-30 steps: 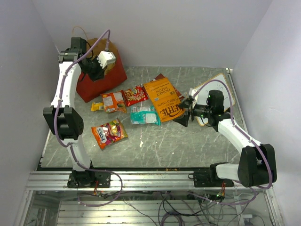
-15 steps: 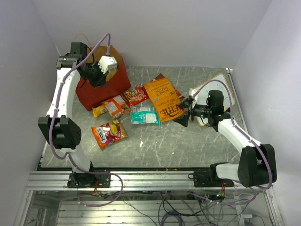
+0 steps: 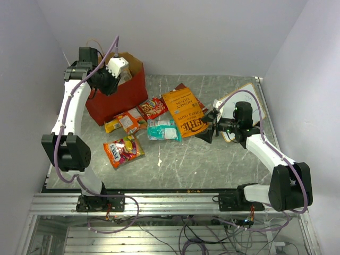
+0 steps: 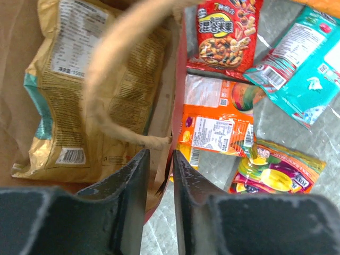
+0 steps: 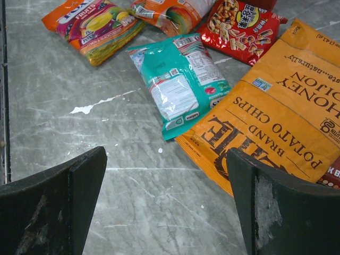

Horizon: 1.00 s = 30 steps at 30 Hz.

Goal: Place the snacks into the paper bag
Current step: Pick up the snack from the center of the board.

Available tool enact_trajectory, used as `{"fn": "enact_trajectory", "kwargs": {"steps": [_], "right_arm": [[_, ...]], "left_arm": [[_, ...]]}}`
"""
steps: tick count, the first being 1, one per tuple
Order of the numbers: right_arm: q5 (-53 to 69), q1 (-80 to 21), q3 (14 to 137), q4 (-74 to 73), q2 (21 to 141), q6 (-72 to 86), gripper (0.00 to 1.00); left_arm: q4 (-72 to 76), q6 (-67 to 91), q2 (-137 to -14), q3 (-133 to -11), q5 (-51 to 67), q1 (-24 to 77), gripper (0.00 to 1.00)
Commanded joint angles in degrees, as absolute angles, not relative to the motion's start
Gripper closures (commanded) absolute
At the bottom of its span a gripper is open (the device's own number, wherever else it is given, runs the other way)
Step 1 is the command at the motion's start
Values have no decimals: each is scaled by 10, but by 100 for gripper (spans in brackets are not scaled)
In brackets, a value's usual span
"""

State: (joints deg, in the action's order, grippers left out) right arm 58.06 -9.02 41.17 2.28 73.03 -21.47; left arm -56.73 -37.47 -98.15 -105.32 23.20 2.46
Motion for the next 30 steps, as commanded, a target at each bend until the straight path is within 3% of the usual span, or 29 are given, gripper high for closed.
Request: {"fn": "enact_trajectory", "kwargs": {"steps": [1, 8, 16, 24, 27, 30], "right_arm": [[574, -92, 428, 36, 727, -206, 4], [561, -92, 430, 39, 730, -192, 5], [545, -94, 438, 41, 741, -170, 6], [444, -149, 470, 14, 740, -160, 7], [375, -182, 487, 2, 754, -165, 8], [304, -221, 517, -20, 787, -174, 10]], "left_arm": [[-522, -318, -966, -1063, 198, 26, 62], [-516, -306, -918, -1041, 219, 26, 38], [-463, -281, -834, -972, 219, 26, 21], [-408, -216, -742, -873, 239, 25, 13], [-369, -207, -695, -822, 217, 25, 1], [-358, -213, -659, -787, 186, 25, 0]]}}
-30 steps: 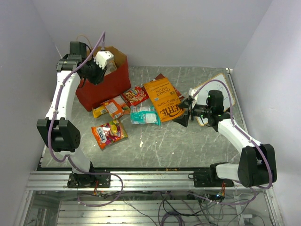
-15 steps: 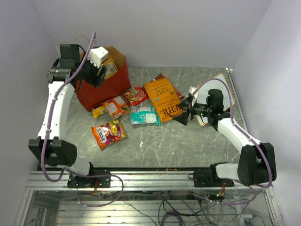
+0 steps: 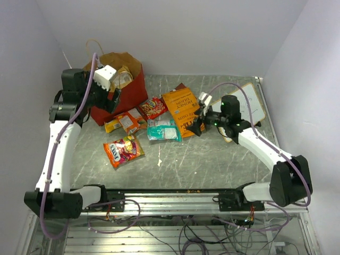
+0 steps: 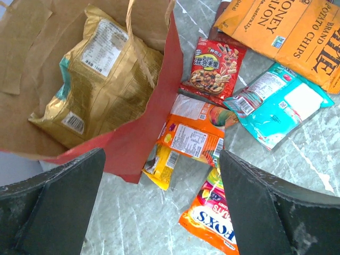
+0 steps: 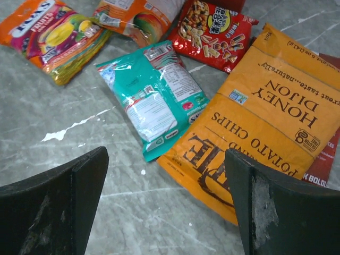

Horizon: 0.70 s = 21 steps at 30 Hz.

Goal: Place the snacks into the paper bag
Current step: Pick up the snack from the center of the board.

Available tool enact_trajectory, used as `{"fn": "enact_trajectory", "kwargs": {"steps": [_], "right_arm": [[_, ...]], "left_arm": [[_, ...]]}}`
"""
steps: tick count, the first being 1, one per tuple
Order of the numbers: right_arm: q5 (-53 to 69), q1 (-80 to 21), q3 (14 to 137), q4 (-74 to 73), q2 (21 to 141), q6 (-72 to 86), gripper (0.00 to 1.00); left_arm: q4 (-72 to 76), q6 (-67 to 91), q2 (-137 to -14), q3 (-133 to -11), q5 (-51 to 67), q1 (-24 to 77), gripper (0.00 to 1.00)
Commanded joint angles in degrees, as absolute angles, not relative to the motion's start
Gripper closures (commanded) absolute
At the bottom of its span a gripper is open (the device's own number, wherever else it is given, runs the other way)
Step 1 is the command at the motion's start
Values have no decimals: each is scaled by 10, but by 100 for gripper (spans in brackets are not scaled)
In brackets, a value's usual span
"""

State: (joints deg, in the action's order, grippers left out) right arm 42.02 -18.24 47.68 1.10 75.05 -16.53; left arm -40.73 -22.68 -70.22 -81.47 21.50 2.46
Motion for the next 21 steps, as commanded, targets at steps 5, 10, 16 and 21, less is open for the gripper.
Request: {"fn": "enact_trajectory", "kwargs": {"steps": [5, 10, 16, 21], "right_arm": [[193, -276, 562, -49, 862, -193, 14], [110, -311, 615, -73, 952, -184, 20], [-2, -349, 630, -70, 1020, -172, 24], [-62, -367, 627, -60, 1046, -169, 27]], "left_arm": [[-375, -203, -625, -761, 155, 25, 0], [-374, -201, -584, -723, 151, 25, 0], [-376, -198, -562, -695, 182, 25, 0], [-370, -197, -560, -689, 196, 26, 0]]}}
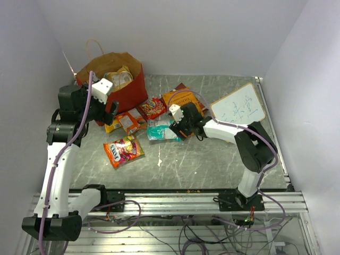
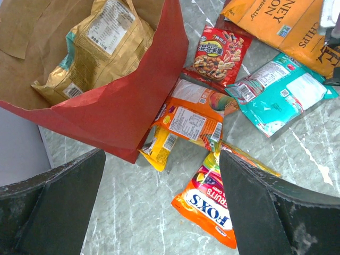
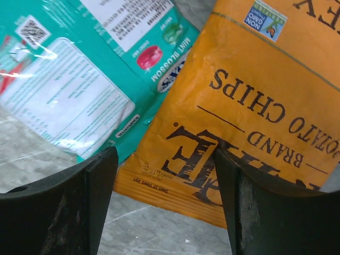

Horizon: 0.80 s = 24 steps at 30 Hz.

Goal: Place the snacks into the paper bag
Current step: Pick up the snack from the center of the board.

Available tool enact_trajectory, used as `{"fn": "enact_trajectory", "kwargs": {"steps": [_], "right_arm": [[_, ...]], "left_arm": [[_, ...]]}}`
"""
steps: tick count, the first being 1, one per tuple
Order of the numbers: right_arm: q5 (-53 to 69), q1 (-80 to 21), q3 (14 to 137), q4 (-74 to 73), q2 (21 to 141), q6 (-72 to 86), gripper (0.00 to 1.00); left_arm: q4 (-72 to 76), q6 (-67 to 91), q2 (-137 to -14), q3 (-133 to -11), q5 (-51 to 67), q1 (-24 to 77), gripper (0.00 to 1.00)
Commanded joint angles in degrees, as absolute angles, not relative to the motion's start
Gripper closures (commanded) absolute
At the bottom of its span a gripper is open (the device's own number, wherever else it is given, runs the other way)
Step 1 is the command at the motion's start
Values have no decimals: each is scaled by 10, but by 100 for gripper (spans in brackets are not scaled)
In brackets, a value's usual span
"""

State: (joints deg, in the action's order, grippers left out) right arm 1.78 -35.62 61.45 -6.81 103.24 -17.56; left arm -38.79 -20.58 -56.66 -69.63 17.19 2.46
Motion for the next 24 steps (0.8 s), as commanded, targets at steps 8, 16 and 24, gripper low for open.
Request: {"fn": "enact_trajectory", "kwargs": {"steps": [8, 16, 24], "right_arm": [[-100, -376, 618, -57, 1078, -164, 41], [-70, -375, 614, -68, 1062, -154, 77], [-36, -369, 614, -90, 999, -163, 100]], "left_arm": [[-370, -205, -558, -672, 228, 26, 0], [-366, -202, -554, -651, 258, 29, 4], [-396, -259, -581, -658, 291, 65, 7]]}}
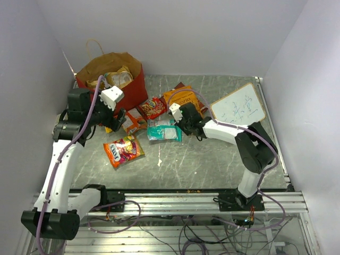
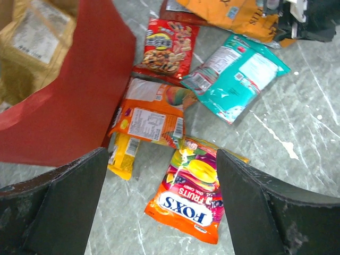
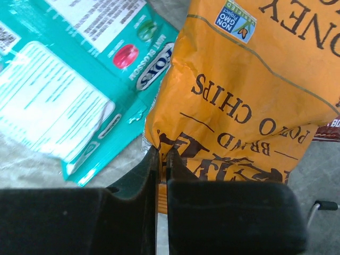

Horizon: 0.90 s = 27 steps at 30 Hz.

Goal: Place the snacks into the paper bag
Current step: Pick up the snack from the center of the board.

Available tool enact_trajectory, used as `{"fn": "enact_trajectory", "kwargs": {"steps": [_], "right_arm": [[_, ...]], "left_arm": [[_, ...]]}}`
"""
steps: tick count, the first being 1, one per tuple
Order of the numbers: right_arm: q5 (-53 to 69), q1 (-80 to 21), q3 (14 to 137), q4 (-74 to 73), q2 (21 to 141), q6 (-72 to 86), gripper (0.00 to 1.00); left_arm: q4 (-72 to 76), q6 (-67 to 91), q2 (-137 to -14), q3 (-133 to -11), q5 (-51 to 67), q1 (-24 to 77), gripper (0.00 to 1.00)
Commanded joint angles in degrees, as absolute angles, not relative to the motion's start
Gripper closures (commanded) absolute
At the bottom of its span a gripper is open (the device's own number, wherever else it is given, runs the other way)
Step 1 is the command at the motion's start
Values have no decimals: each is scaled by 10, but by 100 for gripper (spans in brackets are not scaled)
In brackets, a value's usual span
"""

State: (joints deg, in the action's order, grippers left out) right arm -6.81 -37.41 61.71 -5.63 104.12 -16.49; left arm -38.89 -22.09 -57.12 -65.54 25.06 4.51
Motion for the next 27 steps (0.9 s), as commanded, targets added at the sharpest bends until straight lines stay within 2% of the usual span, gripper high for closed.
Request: {"fn": "enact_trajectory", "kwargs": {"steps": [1, 12, 19, 27], "right_arm": [[-24, -363, 616, -97, 983, -167, 100], [181, -311, 663, -210, 856, -250, 100], [275, -309, 672, -244, 790, -293, 100], [401, -309, 714, -284, 788, -285, 100]], "left_arm": [[-399, -271, -586, -660, 298, 70, 8], [-433, -393, -634, -691, 413, 107, 14], [-499, -480, -657, -741, 438, 118, 17], [-561, -541, -659, -786, 443, 148, 17]]}}
